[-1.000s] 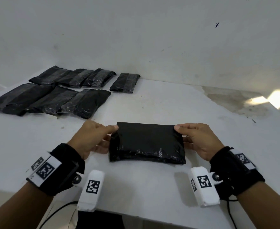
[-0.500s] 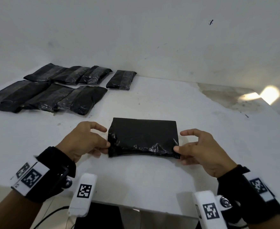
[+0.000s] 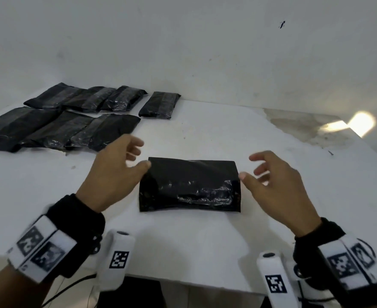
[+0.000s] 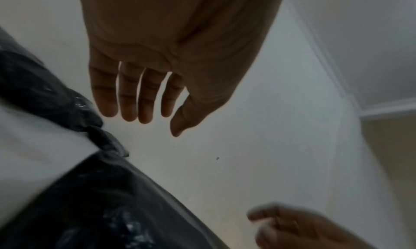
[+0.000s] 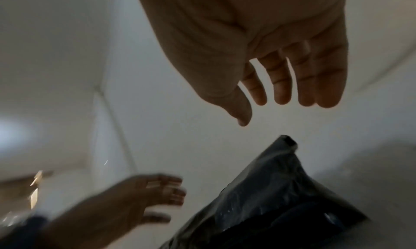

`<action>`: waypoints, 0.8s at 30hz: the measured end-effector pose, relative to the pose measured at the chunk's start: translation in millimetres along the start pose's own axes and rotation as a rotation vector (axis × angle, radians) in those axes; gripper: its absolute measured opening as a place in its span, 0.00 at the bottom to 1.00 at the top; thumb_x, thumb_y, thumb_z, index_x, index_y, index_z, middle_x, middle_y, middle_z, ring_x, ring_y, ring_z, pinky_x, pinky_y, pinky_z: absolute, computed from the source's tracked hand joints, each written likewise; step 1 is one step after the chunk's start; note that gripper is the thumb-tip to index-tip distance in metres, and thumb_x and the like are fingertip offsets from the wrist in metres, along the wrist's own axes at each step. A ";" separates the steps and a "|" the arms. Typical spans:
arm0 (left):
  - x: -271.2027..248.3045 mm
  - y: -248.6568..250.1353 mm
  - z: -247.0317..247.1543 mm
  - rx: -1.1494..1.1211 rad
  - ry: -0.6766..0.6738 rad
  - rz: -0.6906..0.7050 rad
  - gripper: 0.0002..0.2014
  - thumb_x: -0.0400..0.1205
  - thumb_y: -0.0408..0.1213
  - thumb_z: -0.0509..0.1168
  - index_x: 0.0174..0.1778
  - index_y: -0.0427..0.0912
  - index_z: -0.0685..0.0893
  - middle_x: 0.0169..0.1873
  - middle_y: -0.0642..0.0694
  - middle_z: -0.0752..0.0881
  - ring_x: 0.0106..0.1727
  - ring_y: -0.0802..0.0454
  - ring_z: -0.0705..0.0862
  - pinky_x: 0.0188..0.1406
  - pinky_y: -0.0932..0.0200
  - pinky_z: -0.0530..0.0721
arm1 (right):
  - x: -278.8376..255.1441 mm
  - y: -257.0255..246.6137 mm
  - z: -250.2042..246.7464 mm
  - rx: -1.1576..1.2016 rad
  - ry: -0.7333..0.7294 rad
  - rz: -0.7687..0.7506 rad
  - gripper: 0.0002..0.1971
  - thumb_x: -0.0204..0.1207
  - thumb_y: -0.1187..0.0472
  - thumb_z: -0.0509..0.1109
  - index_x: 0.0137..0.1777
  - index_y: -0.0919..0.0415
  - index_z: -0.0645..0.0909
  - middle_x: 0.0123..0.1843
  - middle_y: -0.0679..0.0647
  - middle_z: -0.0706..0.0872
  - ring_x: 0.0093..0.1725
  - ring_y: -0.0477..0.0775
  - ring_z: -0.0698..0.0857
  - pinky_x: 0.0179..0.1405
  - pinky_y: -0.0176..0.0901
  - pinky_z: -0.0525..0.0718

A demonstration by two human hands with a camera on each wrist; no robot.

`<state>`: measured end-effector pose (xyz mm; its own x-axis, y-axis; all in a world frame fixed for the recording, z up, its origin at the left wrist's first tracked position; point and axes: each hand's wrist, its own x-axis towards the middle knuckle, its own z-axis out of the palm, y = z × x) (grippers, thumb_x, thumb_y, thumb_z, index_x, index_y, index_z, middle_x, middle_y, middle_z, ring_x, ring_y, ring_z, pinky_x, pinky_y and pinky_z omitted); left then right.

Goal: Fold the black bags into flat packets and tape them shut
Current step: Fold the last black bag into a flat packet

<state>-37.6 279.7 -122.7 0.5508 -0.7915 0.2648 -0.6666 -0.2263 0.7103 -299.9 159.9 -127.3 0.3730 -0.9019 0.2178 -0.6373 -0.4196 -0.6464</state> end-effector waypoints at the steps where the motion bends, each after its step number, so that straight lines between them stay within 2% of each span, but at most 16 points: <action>1: 1.3 8.4 4.7 0.030 -0.021 0.094 0.18 0.79 0.37 0.72 0.65 0.45 0.80 0.55 0.51 0.84 0.56 0.55 0.82 0.49 0.66 0.76 | 0.4 -7.9 2.3 -0.100 0.027 -0.136 0.19 0.79 0.49 0.71 0.67 0.52 0.77 0.57 0.52 0.81 0.54 0.52 0.83 0.51 0.52 0.83; 3: 3.0 22.4 20.9 0.084 -0.144 0.247 0.22 0.82 0.39 0.67 0.72 0.42 0.75 0.65 0.47 0.80 0.67 0.52 0.77 0.61 0.66 0.71 | 4.0 -23.7 13.8 -0.200 -0.025 -0.355 0.21 0.82 0.49 0.65 0.73 0.55 0.74 0.68 0.54 0.76 0.68 0.55 0.76 0.60 0.55 0.81; 4: 3.2 27.1 31.6 0.124 -0.239 0.306 0.25 0.83 0.42 0.64 0.76 0.40 0.72 0.70 0.44 0.76 0.73 0.48 0.73 0.68 0.68 0.64 | 7.5 -28.3 22.5 -0.262 -0.098 -0.433 0.25 0.82 0.46 0.60 0.76 0.57 0.72 0.73 0.56 0.74 0.74 0.58 0.72 0.67 0.57 0.78; 6: 3.1 31.7 52.0 0.274 -0.453 0.358 0.30 0.85 0.43 0.57 0.82 0.35 0.61 0.81 0.37 0.64 0.83 0.42 0.59 0.77 0.70 0.45 | 16.0 -30.5 41.0 -0.415 -0.300 -0.508 0.32 0.83 0.41 0.48 0.82 0.58 0.63 0.84 0.59 0.64 0.85 0.61 0.57 0.82 0.61 0.62; 7: 3.5 30.3 59.0 0.378 -0.548 0.321 0.30 0.88 0.43 0.53 0.84 0.35 0.54 0.84 0.36 0.55 0.86 0.42 0.50 0.80 0.64 0.38 | 20.0 -28.9 47.4 -0.477 -0.403 -0.479 0.33 0.85 0.41 0.45 0.85 0.57 0.56 0.87 0.57 0.56 0.87 0.58 0.49 0.85 0.61 0.52; 9: 5.7 24.4 63.2 0.513 -0.669 0.177 0.32 0.90 0.49 0.47 0.86 0.42 0.44 0.87 0.41 0.42 0.86 0.43 0.37 0.84 0.47 0.37 | 27.1 -22.7 51.7 -0.507 -0.573 -0.356 0.34 0.87 0.39 0.43 0.88 0.54 0.46 0.89 0.53 0.46 0.88 0.54 0.41 0.85 0.60 0.42; 11: 7.5 15.8 59.6 0.552 -0.706 0.089 0.36 0.88 0.58 0.45 0.87 0.46 0.40 0.86 0.46 0.37 0.85 0.46 0.32 0.84 0.42 0.35 | 31.0 -13.3 52.2 -0.454 -0.678 -0.246 0.39 0.84 0.33 0.45 0.88 0.52 0.40 0.90 0.50 0.43 0.88 0.52 0.39 0.86 0.61 0.41; 13: 8.7 6.6 52.6 0.554 -0.734 0.061 0.41 0.85 0.65 0.46 0.87 0.49 0.37 0.86 0.48 0.34 0.85 0.49 0.30 0.83 0.42 0.32 | 33.0 -5.0 50.3 -0.360 -0.747 -0.170 0.43 0.80 0.28 0.46 0.88 0.50 0.39 0.90 0.48 0.45 0.88 0.51 0.43 0.86 0.62 0.46; 15: 10.6 -1.8 44.9 0.550 -0.762 0.043 0.46 0.80 0.70 0.48 0.86 0.50 0.34 0.85 0.49 0.32 0.84 0.51 0.29 0.83 0.41 0.31 | 34.2 1.4 49.6 -0.298 -0.771 -0.136 0.45 0.79 0.27 0.48 0.88 0.51 0.39 0.89 0.47 0.48 0.87 0.51 0.48 0.85 0.61 0.50; 17: 12.5 -6.9 39.2 0.528 -0.790 0.020 0.52 0.75 0.74 0.49 0.85 0.51 0.32 0.85 0.50 0.32 0.84 0.51 0.28 0.82 0.41 0.30 | 35.1 4.6 50.2 -0.301 -0.777 -0.142 0.46 0.78 0.26 0.48 0.88 0.50 0.39 0.89 0.47 0.48 0.87 0.50 0.48 0.85 0.60 0.49; 19: 13.9 -10.4 36.2 0.496 -0.821 0.015 0.55 0.72 0.77 0.52 0.85 0.52 0.30 0.85 0.50 0.32 0.83 0.51 0.26 0.82 0.40 0.29 | 35.8 6.1 50.7 -0.316 -0.792 -0.143 0.47 0.77 0.25 0.46 0.88 0.50 0.38 0.89 0.46 0.45 0.87 0.47 0.43 0.86 0.59 0.46; 21: 14.2 -13.1 35.4 0.487 -0.841 0.033 0.59 0.71 0.77 0.59 0.84 0.53 0.29 0.85 0.51 0.32 0.82 0.51 0.25 0.80 0.38 0.27 | 35.6 6.4 50.5 -0.321 -0.804 -0.138 0.46 0.78 0.25 0.46 0.88 0.50 0.36 0.89 0.44 0.42 0.87 0.46 0.40 0.86 0.58 0.43; 24: 14.2 -12.5 37.5 0.499 -0.834 0.057 0.60 0.72 0.71 0.67 0.84 0.52 0.31 0.86 0.52 0.34 0.83 0.50 0.25 0.79 0.36 0.26 | 34.5 5.4 47.5 -0.322 -0.801 -0.121 0.45 0.79 0.27 0.47 0.88 0.49 0.36 0.89 0.44 0.40 0.87 0.48 0.36 0.86 0.57 0.39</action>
<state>-40.3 250.0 -152.3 0.1065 -0.9132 -0.3932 -0.9233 -0.2376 0.3018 -258.4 131.4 -158.0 0.7356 -0.5563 -0.3866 -0.6770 -0.6259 -0.3873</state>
